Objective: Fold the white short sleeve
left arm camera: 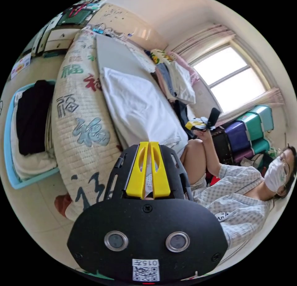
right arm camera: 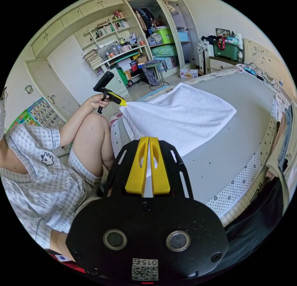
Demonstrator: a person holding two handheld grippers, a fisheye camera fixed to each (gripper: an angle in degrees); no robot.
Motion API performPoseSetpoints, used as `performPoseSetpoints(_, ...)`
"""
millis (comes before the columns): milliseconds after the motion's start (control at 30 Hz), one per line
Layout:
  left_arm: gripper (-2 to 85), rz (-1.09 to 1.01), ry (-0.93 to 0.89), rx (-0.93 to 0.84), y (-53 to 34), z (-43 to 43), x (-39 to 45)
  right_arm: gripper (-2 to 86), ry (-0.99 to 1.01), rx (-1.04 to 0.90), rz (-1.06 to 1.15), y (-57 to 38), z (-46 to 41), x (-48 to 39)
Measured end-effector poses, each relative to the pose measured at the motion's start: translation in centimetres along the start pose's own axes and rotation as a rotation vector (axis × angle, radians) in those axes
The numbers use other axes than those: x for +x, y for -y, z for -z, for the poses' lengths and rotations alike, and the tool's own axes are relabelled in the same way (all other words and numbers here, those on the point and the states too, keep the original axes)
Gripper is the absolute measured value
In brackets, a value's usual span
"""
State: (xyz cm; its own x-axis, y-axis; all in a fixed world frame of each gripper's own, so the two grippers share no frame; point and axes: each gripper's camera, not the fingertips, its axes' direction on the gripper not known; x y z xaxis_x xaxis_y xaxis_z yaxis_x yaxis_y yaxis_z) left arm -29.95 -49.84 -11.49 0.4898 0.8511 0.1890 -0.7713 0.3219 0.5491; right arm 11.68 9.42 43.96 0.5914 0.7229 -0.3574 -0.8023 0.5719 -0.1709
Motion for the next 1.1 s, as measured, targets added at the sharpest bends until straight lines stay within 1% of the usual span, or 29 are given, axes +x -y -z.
performPoseSetpoints(33, -0.3, 0.017, 0.03, -0.055, -0.2, -0.8, -0.6, 0.0, -0.002, -0.025, -0.003, 0.7, -0.4, -0.1)
performPoseSetpoints(67, -0.2, 0.016, 0.012, -0.094, -0.2, -1.5, -1.1, 0.2, 0.012, -0.046, -0.001, 1.5, -0.7, -0.2)
performPoseSetpoints(200, 1.8, 0.016, 0.008, -0.118, -0.6, -1.7, -1.5, 1.9, 0.08, -0.094, 0.037, 3.9, -1.5, -1.3)
performPoseSetpoints(267, 4.7, -0.004, -0.003, -0.124, -0.8, -1.8, -1.3, 4.2, 0.063, -0.131, 0.087, 5.4, -2.1, -2.9)
performPoseSetpoints(333, 5.3, -0.028, -0.008, -0.143, -0.7, -2.2, -0.9, 5.5, 0.026, -0.17, 0.115, 6.5, -2.6, -4.0)
performPoseSetpoints(400, 4.7, -0.043, -0.003, -0.174, -0.5, -2.9, -0.5, 6.1, 0.011, -0.241, 0.14, 7.6, -3.4, -5.1)
performPoseSetpoints(500, 1.0, -0.046, 0.01, -0.216, -0.3, -3.9, -0.3, 6.5, -0.021, -0.342, 0.192, 9.2, -4.8, -7.0)
performPoseSetpoints(567, 0.0, -0.052, -0.007, -0.204, -0.3, -3.9, -0.3, 5.8, -0.099, -0.407, 0.199, 10.3, -5.8, -8.0)
performPoseSetpoints(667, -0.4, -0.051, -0.023, -0.167, -0.6, -3.4, -0.2, 2.1, -0.179, -0.414, 0.228, 11.7, -5.8, -9.6)
performPoseSetpoints(767, -0.6, -0.055, -0.035, -0.144, -0.8, -3.2, 0.1, 0.7, -0.203, -0.413, 0.229, 12.7, -5.3, -10.5)
performPoseSetpoints(833, -0.6, -0.056, -0.038, -0.137, -0.9, -3.2, 0.3, 1.4, -0.218, -0.4, 0.221, 13.2, -4.7, -10.9)
performPoseSetpoints(933, -0.6, -0.052, -0.04, -0.153, -0.9, -3.9, 0.5, 4.9, -0.24, -0.367, 0.203, 14.4, -4.0, -11.3)
performPoseSetpoints(967, -0.6, -0.056, -0.038, -0.168, -0.8, -4.3, 0.7, 5.6, -0.231, -0.391, 0.203, 14.9, -4.5, -11.4)
performPoseSetpoints(1100, -0.6, -0.069, -0.037, -0.188, -0.6, -5.2, 1.4, 3.4, -0.233, -0.426, 0.231, 15.6, -4.8, -12.2)
